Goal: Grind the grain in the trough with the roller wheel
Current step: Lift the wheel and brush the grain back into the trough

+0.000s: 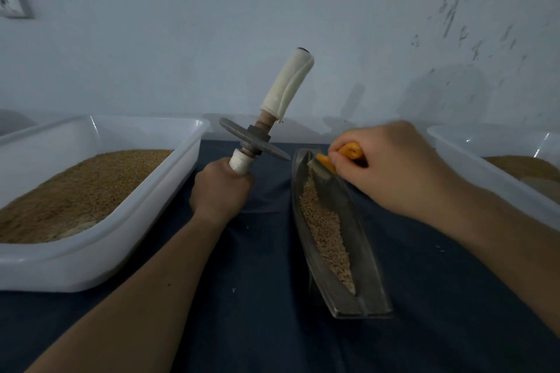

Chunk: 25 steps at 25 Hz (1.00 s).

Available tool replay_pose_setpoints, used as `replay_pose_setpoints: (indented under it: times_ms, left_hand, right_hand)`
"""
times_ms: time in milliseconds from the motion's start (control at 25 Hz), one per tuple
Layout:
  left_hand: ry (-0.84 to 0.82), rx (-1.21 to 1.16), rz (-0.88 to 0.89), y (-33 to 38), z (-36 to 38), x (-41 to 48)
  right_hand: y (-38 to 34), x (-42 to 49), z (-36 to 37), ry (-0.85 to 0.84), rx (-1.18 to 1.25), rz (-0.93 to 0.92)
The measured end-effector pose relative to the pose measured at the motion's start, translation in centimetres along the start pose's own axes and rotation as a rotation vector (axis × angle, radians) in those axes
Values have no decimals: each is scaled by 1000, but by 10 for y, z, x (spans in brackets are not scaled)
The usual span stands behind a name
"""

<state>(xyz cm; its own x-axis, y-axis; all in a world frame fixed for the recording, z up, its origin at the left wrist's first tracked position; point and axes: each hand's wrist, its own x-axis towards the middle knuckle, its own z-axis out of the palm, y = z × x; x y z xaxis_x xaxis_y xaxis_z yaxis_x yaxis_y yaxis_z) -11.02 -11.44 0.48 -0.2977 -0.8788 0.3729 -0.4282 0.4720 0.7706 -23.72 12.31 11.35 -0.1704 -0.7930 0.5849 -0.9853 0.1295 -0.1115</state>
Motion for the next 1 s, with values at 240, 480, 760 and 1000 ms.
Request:
replay_pose_setpoints:
  times_ms: [240, 480, 760, 1000]
  left_hand:
    - [-8, -2, 5, -1, 1, 2]
    - [-7, -5, -1, 0, 1, 3]
    - [-16, 15, 9, -1, 3, 5]
    - [-5, 26, 7, -3, 4, 7]
  right_hand:
    - [11, 32, 32, -69, -48, 94]
    - [-4, 25, 16, -196, 20, 177]
    - [-8, 39, 14, -121, 39, 237]
    - [-8, 22, -1, -6, 147, 282]
